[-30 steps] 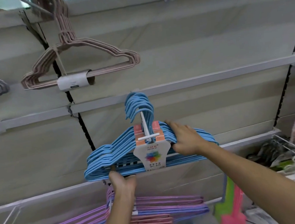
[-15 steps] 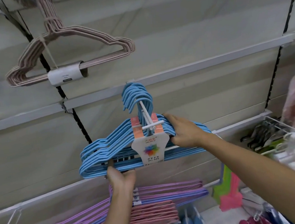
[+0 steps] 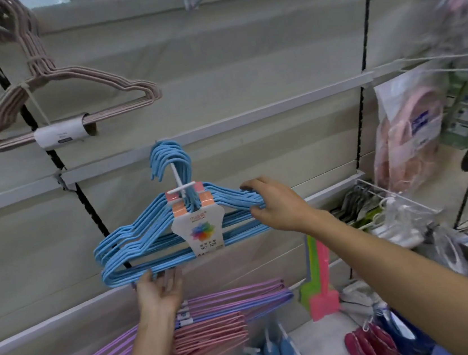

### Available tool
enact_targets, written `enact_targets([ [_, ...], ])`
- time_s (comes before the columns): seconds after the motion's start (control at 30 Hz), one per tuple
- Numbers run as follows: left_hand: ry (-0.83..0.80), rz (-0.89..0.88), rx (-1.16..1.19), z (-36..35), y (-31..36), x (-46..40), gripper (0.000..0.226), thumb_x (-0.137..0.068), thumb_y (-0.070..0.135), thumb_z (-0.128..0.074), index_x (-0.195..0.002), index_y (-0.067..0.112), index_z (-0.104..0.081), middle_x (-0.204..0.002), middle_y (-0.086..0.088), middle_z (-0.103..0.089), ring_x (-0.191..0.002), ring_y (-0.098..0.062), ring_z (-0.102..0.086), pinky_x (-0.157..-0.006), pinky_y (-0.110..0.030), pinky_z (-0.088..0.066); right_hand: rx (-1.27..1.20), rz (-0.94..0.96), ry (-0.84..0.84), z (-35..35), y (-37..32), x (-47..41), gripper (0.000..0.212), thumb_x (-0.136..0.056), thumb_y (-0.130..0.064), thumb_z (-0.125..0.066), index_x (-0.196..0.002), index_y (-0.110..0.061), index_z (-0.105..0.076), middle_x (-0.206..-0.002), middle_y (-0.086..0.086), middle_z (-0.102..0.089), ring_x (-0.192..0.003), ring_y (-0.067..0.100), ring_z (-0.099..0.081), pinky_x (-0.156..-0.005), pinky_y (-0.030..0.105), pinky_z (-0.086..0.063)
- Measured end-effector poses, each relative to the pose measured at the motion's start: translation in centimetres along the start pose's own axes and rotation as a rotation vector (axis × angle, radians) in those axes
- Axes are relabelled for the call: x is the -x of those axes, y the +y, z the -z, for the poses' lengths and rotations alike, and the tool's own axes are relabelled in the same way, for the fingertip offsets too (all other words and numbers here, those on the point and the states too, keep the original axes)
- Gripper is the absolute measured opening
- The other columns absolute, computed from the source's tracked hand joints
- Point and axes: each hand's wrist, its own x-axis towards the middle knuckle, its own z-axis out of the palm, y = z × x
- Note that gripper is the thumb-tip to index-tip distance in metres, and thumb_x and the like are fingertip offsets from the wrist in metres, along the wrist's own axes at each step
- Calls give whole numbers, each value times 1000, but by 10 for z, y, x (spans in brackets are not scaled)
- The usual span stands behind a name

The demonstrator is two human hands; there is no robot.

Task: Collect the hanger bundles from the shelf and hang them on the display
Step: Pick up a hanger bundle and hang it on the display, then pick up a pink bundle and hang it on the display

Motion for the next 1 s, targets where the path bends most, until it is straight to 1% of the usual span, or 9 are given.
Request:
enact_targets([
  [0.03,-7,-11,-11,2,-5,7,27,-103,17,-37,-77,18,-44,-66,2,-44,-59,-13,-50,-75,-32,-49,-9,13,27,9,1,10,51,-89,-19,-61,-139,-15,-52,-133,5,-56,-120,24,-55,-102,37,-45],
  [0.1,-4,-48,-35,5,-18,26,33,-102,12,-35,-69,19,-36,-67,3,-35,-55,-12,-42,-64,-27,-42,-32,39,75,28,2,32,45,-91,-19,-60,-136,-14,-55,-131,5,-58,-117,21,-57,-100,35,-45],
  [0.17,-3,-49,-67,6,-34,48,31,-101,11,-37,-71,18,-41,-74,1,-42,-64,-13,-46,-65,-25,-41,-56,48,114,48,5,55,42,-92,-19,-60,-134,-15,-57,-130,3,-60,-114,19,-59,-98,34,-46],
  [0.3,-93,4,-126,-4,-70,93,29,-100,13,-40,-72,19,-42,-71,3,-40,-62,-13,-39,-65,-25,-37,-88,40,183,87,16,103,38,-91,-20,-59,-129,-17,-60,-124,0,-64,-103,17,-62,-91,38,-50],
  [0.43,-177,43,-229,-21,-114,139,30,-101,17,-44,-70,20,-43,-61,5,-42,-61,-12,-37,-65,-25,-36,-91,7,258,123,30,157,35,-90,-16,-61,-125,-15,-63,-119,1,-67,-99,16,-63,-88,26,-47],
  [0.53,-263,81,-328,-34,-150,173,23,-100,19,-49,-77,20,-54,-69,5,-46,-65,-12,-42,-68,-26,-39,-84,-22,312,155,41,198,33,-89,-12,-62,-122,-10,-65,-115,4,-69,-97,17,-64,-87,23,-47],
  [0.8,-734,94,-708,-73,-271,258,15,-101,20,-49,-95,16,-63,-67,4,-54,-48,-8,-53,-47,-20,-45,-26,-195,466,232,86,306,26,-91,-12,-63,-115,-12,-69,-104,2,-70,-90,13,-65,-82,21,-52],
  [0.87,-874,24,-849,-80,-302,282,16,-102,17,-50,-96,12,-64,-69,2,-57,-50,-11,-55,-49,-21,-45,-13,-254,506,250,95,332,24,-91,-13,-63,-114,-12,-69,-102,1,-70,-88,12,-65,-81,22,-52],
  [1.0,-1249,-212,-1190,-86,-358,317,14,-101,18,-55,-96,13,-67,-75,1,-63,-65,-15,-60,-61,-26,-48,-3,-369,554,282,114,385,22,-94,-13,-62,-115,-10,-68,-98,-1,-66,-84,9,-62,-73,8,-45],
])
